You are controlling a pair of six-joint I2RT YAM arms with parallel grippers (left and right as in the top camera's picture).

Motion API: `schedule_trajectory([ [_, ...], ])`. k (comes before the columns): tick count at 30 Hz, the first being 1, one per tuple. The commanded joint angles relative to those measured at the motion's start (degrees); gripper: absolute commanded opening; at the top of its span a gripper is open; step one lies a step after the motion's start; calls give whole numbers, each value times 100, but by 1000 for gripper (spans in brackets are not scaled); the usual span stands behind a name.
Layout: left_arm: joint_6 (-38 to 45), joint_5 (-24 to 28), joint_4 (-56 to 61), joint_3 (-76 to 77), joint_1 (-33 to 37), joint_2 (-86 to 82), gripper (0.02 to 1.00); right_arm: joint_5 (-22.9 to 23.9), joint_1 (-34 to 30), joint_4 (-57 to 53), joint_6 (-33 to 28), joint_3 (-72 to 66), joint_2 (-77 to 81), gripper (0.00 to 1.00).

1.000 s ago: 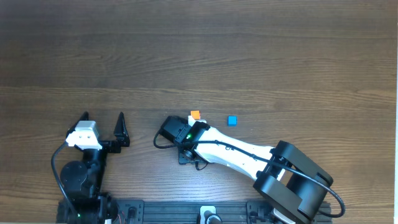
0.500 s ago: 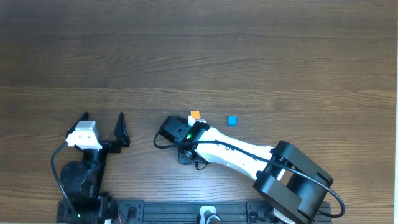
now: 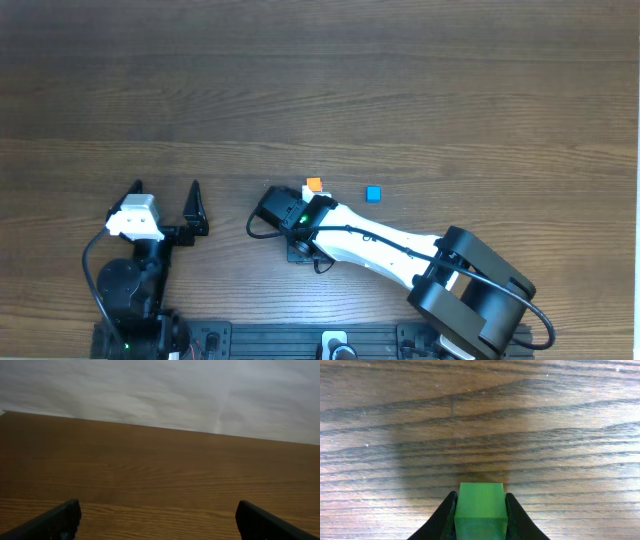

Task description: Stack Cubes

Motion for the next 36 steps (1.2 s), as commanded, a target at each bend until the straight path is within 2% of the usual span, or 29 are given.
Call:
schedule_trajectory([
  [1,85,74,24,-52,-22,-55,1000,310,17,-380,-46,382,-236,12],
  [9,85,74,24,-52,-22,-55,1000,800,-63,-1794,-295,1714,-417,9],
  [12,85,74,24,-52,-22,-55,1000,820,-240,-2065,-544,2190,-417,9],
  [24,85,74,24,-52,-22,-55,998,817,-1091,-2083,-1364,2806,-31,12],
  [36,85,74,24,-52,-22,-55,1000,588,-1193,-1991,-1419,2983,640,12],
])
